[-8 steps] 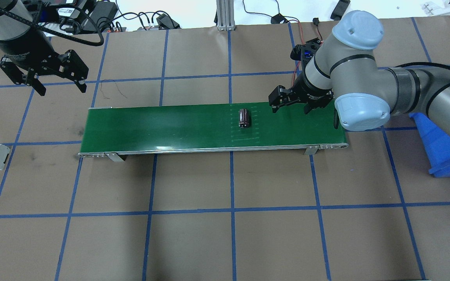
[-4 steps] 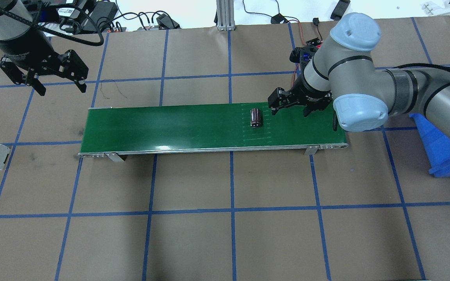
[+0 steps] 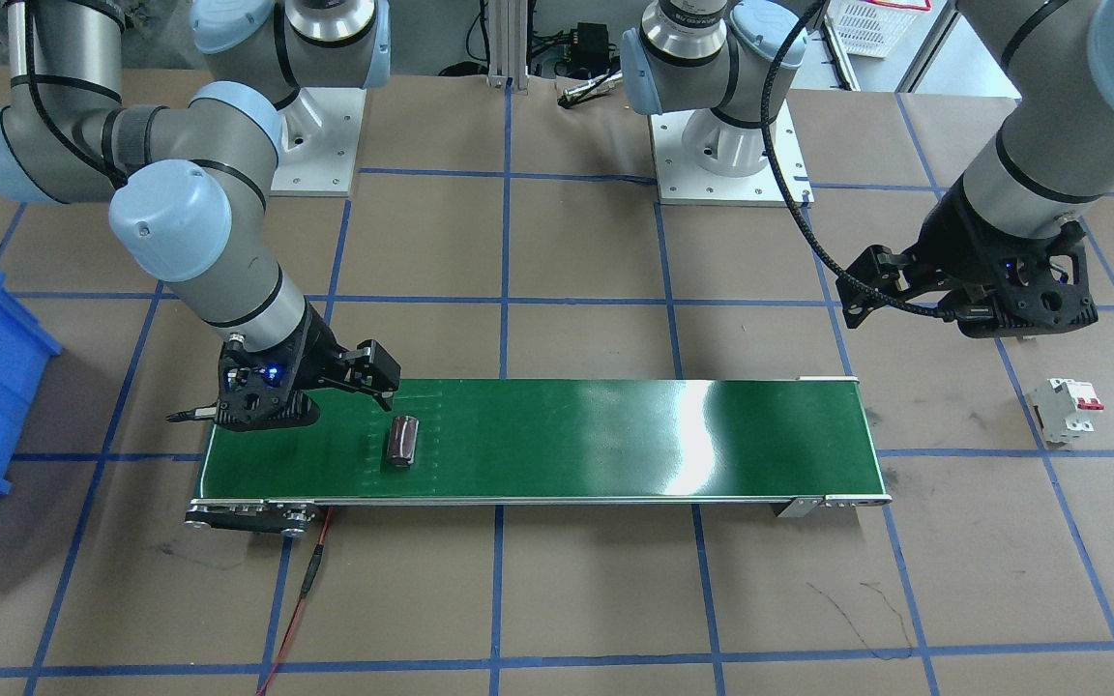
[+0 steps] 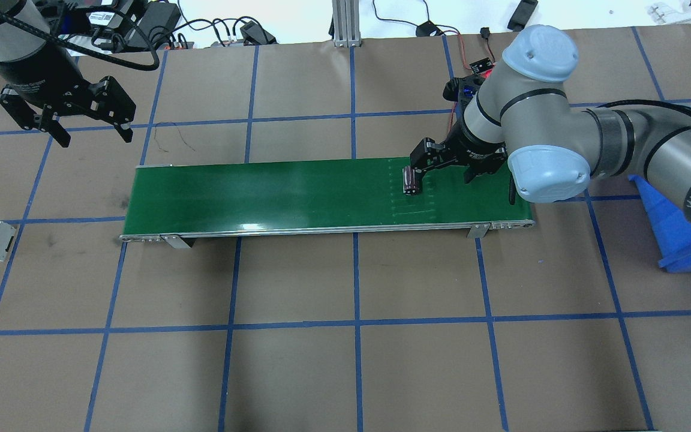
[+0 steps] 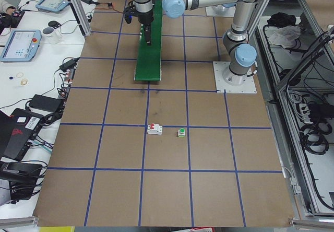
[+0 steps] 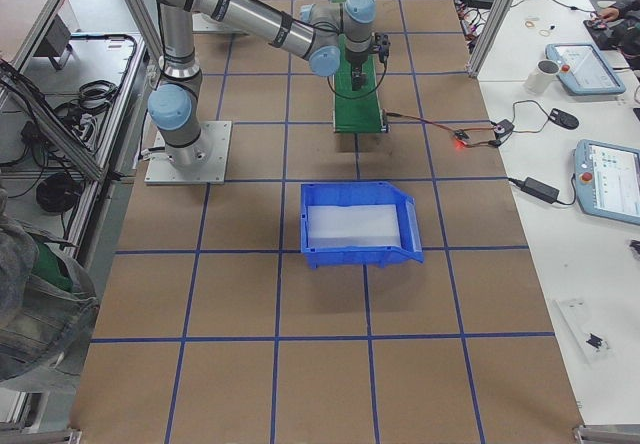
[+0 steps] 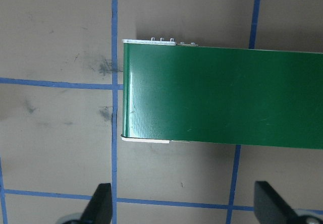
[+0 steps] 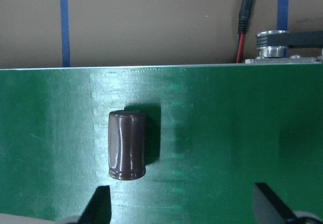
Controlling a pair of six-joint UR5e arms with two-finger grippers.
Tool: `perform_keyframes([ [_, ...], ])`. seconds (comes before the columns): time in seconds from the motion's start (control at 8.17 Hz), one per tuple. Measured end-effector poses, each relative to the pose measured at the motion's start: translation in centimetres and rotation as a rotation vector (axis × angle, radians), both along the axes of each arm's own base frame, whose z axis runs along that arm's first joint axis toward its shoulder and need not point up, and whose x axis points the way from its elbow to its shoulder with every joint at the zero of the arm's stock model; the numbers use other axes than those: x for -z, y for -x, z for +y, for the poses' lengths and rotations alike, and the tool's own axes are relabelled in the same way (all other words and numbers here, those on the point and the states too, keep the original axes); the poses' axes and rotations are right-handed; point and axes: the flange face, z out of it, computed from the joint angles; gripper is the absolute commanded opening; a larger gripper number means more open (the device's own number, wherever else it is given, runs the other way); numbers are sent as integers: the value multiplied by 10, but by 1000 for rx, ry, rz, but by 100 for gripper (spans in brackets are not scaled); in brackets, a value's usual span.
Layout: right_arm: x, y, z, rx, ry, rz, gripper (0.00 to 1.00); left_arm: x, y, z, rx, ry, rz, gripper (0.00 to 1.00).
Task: Move capacitor from left to right
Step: 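Lower the right gripper onto the capacitor on the belt and close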
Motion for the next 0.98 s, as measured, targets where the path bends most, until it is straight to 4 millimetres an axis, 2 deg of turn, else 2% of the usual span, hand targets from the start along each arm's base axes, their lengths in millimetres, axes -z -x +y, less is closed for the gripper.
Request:
perform_keyframes([
  [0.37, 18, 0, -6, 0, -24, -2, 88, 0, 0, 0, 0, -1, 0, 100],
  [0.73, 30, 0, -10, -1, -40, 5, 68, 1, 0, 0, 0, -1, 0, 100],
  [0.86, 33, 1, -12, -2, -43, 11, 53, 1, 0, 0, -2, -1, 0, 100],
  [0.98, 37, 1, -14, -3, -40, 16, 15, 0, 0, 0, -10, 0, -1, 100],
])
